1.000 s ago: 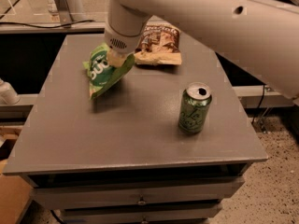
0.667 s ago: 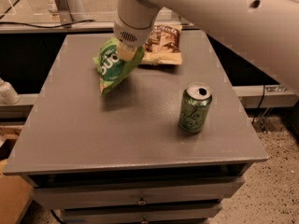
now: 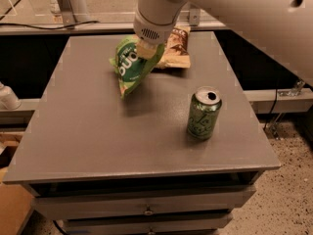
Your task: Move green rice chip bag near green can
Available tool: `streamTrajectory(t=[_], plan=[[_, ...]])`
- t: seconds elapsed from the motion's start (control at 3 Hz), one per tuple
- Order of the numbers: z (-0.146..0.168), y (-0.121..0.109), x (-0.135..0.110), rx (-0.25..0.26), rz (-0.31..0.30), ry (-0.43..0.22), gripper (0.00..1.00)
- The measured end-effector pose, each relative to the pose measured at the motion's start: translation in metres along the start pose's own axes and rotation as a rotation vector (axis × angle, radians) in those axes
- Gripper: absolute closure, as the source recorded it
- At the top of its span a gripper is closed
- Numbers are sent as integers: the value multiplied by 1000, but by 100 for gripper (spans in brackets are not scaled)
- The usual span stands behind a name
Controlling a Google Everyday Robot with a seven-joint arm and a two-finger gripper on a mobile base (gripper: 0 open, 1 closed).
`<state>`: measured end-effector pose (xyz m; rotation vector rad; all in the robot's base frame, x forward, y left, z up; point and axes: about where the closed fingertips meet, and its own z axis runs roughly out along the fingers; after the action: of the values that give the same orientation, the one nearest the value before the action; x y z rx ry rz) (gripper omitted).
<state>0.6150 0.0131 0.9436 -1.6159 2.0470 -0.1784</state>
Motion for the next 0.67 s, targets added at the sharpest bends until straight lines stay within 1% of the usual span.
streamTrajectory(t=[0.33, 0.67], plan=[[0, -11, 17, 12, 19, 29, 100], [-2, -29, 55, 30, 40, 91, 100]])
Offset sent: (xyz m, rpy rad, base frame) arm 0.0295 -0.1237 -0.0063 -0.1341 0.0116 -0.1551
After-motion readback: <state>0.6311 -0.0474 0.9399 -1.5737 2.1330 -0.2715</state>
